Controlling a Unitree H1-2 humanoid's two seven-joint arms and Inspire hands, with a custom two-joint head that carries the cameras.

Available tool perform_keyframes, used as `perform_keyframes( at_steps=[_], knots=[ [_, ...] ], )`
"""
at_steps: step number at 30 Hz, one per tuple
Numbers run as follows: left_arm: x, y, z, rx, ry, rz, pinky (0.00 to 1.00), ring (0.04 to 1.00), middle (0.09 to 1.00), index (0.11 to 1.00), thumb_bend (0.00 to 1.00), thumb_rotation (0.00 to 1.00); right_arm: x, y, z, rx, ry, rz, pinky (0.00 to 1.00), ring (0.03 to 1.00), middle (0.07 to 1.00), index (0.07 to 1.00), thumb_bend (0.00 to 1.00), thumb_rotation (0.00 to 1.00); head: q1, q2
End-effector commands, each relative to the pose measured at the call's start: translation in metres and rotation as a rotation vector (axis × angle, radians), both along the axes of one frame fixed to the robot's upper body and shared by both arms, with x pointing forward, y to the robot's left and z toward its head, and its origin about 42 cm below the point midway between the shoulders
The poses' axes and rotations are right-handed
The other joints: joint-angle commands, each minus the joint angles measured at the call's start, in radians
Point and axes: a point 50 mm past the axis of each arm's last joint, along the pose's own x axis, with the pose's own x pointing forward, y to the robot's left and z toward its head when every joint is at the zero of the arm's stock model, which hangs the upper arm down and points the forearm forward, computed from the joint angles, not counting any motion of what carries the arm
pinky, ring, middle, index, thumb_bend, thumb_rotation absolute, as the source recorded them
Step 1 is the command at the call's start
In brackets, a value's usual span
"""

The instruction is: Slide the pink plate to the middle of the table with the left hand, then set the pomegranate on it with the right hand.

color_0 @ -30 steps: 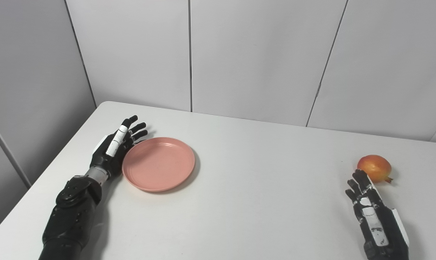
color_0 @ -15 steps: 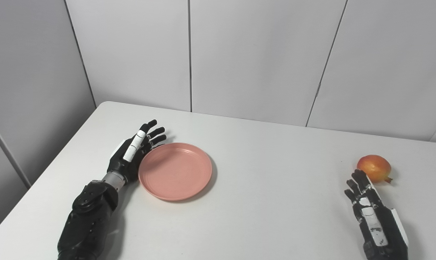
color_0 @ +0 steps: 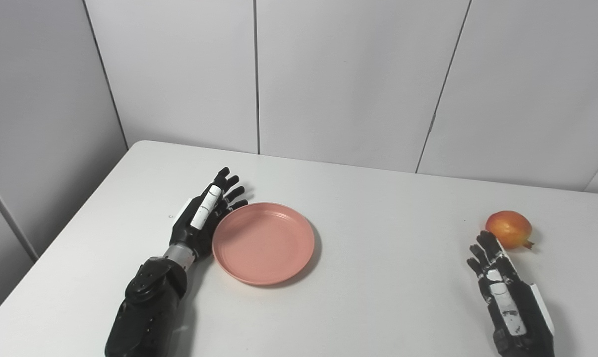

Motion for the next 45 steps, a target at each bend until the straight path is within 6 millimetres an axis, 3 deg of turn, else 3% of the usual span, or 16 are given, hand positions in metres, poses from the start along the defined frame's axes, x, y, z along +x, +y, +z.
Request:
perform_keyframes(
  at_steps=[1,4,9,13,21,28,37,45],
  knots=[
    [0.003,-0.008,0.005,-0.014,0.008,0.012,0.88,0.942,0.987,1.000,0.84,0.67,-0.011,0.010,-0.019,0.031,0.055,0.006,0.98,0.977,0.981,0.947,0.84,0.75,-0.002,0.002],
    [-0.001,-0.020,0.005,-0.051,0.011,0.025,0.91,0.949,0.998,1.000,0.84,0.67,-0.011,0.011,-0.018,0.034,0.053,0.006,0.98,0.977,0.981,0.946,0.84,0.75,-0.011,0.005],
    [-0.003,-0.038,0.004,-0.074,0.003,0.006,0.88,0.944,0.981,1.000,0.87,0.68,-0.012,0.014,-0.017,0.035,0.047,0.006,0.98,0.974,0.976,0.943,0.86,0.75,-0.024,0.010],
    [-0.004,-0.047,0.005,-0.087,-0.009,-0.016,0.91,0.958,0.991,1.000,0.86,0.67,-0.012,0.015,-0.015,0.032,0.041,0.007,0.98,0.975,0.975,0.947,0.85,0.75,-0.035,0.013],
    [-0.011,-0.068,0.008,-0.097,-0.021,-0.033,0.89,0.952,0.998,1.000,0.85,0.69,-0.010,0.020,-0.013,0.037,0.028,0.007,0.96,0.967,0.971,0.942,0.84,0.76,-0.057,0.018],
    [-0.016,-0.076,0.010,-0.109,-0.016,-0.052,0.91,0.952,0.992,1.000,0.85,0.68,-0.011,0.026,-0.010,0.046,0.003,-0.009,0.95,0.954,0.958,0.929,0.84,0.75,-0.086,0.026],
    [-0.019,-0.077,0.011,-0.132,-0.018,-0.058,0.91,0.961,0.979,1.000,0.84,0.65,-0.009,0.043,-0.003,0.054,-0.022,-0.023,0.93,0.940,0.949,0.917,0.82,0.75,-0.178,0.040],
    [-0.022,-0.090,0.012,-0.143,-0.013,-0.067,0.90,0.958,0.987,1.000,0.85,0.66,-0.007,0.057,0.000,0.040,-0.032,-0.020,0.91,0.938,0.948,0.921,0.81,0.74,-0.253,0.045]
  ],
)
